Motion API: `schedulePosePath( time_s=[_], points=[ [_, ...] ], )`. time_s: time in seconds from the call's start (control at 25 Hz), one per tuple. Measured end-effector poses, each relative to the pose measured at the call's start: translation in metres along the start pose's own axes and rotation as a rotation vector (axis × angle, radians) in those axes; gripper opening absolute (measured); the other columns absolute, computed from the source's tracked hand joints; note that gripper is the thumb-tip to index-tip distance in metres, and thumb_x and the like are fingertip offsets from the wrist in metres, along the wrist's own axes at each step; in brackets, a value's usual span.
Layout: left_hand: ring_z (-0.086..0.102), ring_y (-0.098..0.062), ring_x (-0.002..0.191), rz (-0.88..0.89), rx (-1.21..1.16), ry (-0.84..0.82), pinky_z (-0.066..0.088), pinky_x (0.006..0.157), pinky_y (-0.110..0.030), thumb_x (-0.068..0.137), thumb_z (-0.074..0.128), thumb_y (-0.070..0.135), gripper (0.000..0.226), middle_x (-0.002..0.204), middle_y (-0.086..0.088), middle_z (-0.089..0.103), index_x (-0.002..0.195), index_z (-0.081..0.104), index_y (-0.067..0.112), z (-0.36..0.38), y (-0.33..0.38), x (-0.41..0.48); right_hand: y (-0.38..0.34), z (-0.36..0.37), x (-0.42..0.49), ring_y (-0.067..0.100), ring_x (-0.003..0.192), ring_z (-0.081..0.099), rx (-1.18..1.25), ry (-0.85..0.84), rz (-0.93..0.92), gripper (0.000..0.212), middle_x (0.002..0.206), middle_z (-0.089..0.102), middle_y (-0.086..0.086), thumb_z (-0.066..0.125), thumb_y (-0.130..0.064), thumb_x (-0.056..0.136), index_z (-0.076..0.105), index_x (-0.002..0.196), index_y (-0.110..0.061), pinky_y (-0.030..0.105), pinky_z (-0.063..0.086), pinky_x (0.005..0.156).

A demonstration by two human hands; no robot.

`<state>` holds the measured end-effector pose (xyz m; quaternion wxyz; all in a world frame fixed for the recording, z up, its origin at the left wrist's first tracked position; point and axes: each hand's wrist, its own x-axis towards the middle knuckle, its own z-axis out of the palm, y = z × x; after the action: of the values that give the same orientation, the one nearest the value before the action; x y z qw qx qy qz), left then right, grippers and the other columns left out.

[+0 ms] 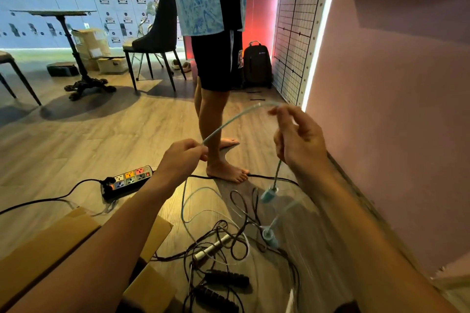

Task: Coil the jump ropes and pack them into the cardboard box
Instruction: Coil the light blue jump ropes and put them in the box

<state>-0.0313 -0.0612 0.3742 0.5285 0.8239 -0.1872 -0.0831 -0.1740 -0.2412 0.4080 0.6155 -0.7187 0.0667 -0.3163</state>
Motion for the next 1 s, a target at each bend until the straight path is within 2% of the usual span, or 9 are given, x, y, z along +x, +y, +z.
schedulePosePath(
  time_s=[0.12, 0.2, 0.32, 0.48, 0.6, 0.68, 0.8, 0.88, 1.0],
  points=[
    [0.061, -0.02, 0.099, 0.027, 0.009, 0.007, 0.047, 0.08, -0.033, 0.091, 0.058, 0.016, 0.012, 0.098, -0.004, 0.068, 0.099, 0.066, 0.02, 0.009, 0.005, -0.006, -0.003, 0.01, -0.002, 0.017, 0.05, 0.032, -0.057, -0.027, 0.013, 0.024, 0.064, 0.041, 0.008, 0.045, -0.034, 0.103, 0.066, 0.105, -0.023, 0.029, 0.029, 0.047],
    [0.063, -0.02, 0.096, 0.107, -0.043, 0.001, 0.047, 0.077, -0.029, 0.095, 0.056, 0.015, 0.012, 0.097, -0.008, 0.069, 0.103, 0.065, 0.019, 0.014, 0.009, -0.007, -0.009, 0.013, -0.002, 0.014, 0.05, 0.032, 0.072, 0.002, -0.034, 0.025, 0.06, 0.04, 0.001, 0.042, -0.034, 0.104, 0.064, 0.106, -0.022, 0.027, 0.028, 0.045],
    [0.069, -0.019, 0.083, 0.226, -0.113, -0.161, 0.051, 0.069, -0.019, 0.1, 0.051, 0.015, 0.014, 0.089, -0.015, 0.07, 0.104, 0.064, 0.011, 0.019, 0.022, -0.017, -0.018, 0.012, -0.001, 0.01, 0.049, 0.034, 0.175, 0.05, -0.049, 0.025, 0.059, 0.04, -0.003, 0.039, -0.032, 0.105, 0.062, 0.107, -0.023, 0.024, 0.03, 0.045],
    [0.058, -0.02, 0.056, 0.247, -0.188, -0.418, 0.052, 0.067, -0.039, 0.103, 0.047, 0.027, 0.026, 0.063, -0.007, 0.058, 0.1, 0.064, 0.008, 0.026, 0.024, -0.025, -0.013, 0.012, -0.001, 0.011, 0.05, 0.035, 0.212, 0.092, 0.051, 0.026, 0.062, 0.041, 0.001, 0.037, -0.03, 0.107, 0.06, 0.109, -0.017, 0.021, 0.03, 0.044],
    [0.051, -0.014, 0.053, 0.169, -0.319, -0.286, 0.047, 0.061, -0.036, 0.098, 0.056, 0.03, 0.025, 0.059, 0.004, 0.054, 0.106, 0.062, 0.007, 0.026, 0.028, -0.024, -0.014, 0.008, 0.002, 0.013, 0.049, 0.04, 0.225, 0.111, 0.174, 0.025, 0.063, 0.046, 0.001, 0.038, -0.025, 0.105, 0.059, 0.105, -0.011, 0.025, 0.033, 0.047],
    [0.059, -0.012, 0.075, 0.112, -0.263, -0.098, 0.048, 0.065, -0.024, 0.092, 0.063, 0.037, 0.037, 0.086, 0.005, 0.063, 0.12, 0.055, 0.015, 0.029, 0.031, -0.023, -0.015, 0.007, 0.0, 0.014, 0.049, 0.045, 0.254, 0.053, 0.269, 0.022, 0.062, 0.049, 0.002, 0.042, -0.023, 0.101, 0.058, 0.101, -0.008, 0.027, 0.036, 0.049],
    [0.054, -0.009, 0.099, 0.236, -0.025, 0.05, 0.043, 0.072, -0.016, 0.084, 0.065, 0.058, 0.056, 0.116, 0.002, 0.048, 0.128, 0.048, 0.027, 0.028, 0.026, -0.021, -0.018, 0.012, -0.004, 0.018, 0.056, 0.059, 0.341, -0.025, 0.335, 0.017, 0.065, 0.056, 0.003, 0.045, -0.018, 0.101, 0.054, 0.1, -0.004, 0.027, 0.045, 0.051],
    [0.06, -0.016, 0.1, 0.3, -0.133, -0.193, 0.049, 0.076, -0.021, 0.08, 0.058, 0.065, 0.055, 0.113, -0.002, 0.057, 0.121, 0.054, 0.028, 0.029, 0.027, -0.025, -0.02, 0.015, -0.004, 0.019, 0.062, 0.066, 0.476, -0.029, 0.351, 0.012, 0.069, 0.058, 0.005, 0.048, -0.015, 0.101, 0.053, 0.097, -0.005, 0.025, 0.053, 0.058],
    [0.066, -0.014, 0.099, 0.355, -0.129, -0.543, 0.056, 0.083, -0.027, 0.091, 0.063, 0.041, 0.023, 0.105, -0.006, 0.066, 0.111, 0.059, 0.03, 0.044, 0.029, -0.036, -0.024, 0.019, -0.005, 0.019, 0.068, 0.071, 0.569, -0.068, 0.349, 0.012, 0.073, 0.059, 0.007, 0.053, -0.016, 0.101, 0.053, 0.093, -0.006, 0.024, 0.056, 0.065]
  ],
)
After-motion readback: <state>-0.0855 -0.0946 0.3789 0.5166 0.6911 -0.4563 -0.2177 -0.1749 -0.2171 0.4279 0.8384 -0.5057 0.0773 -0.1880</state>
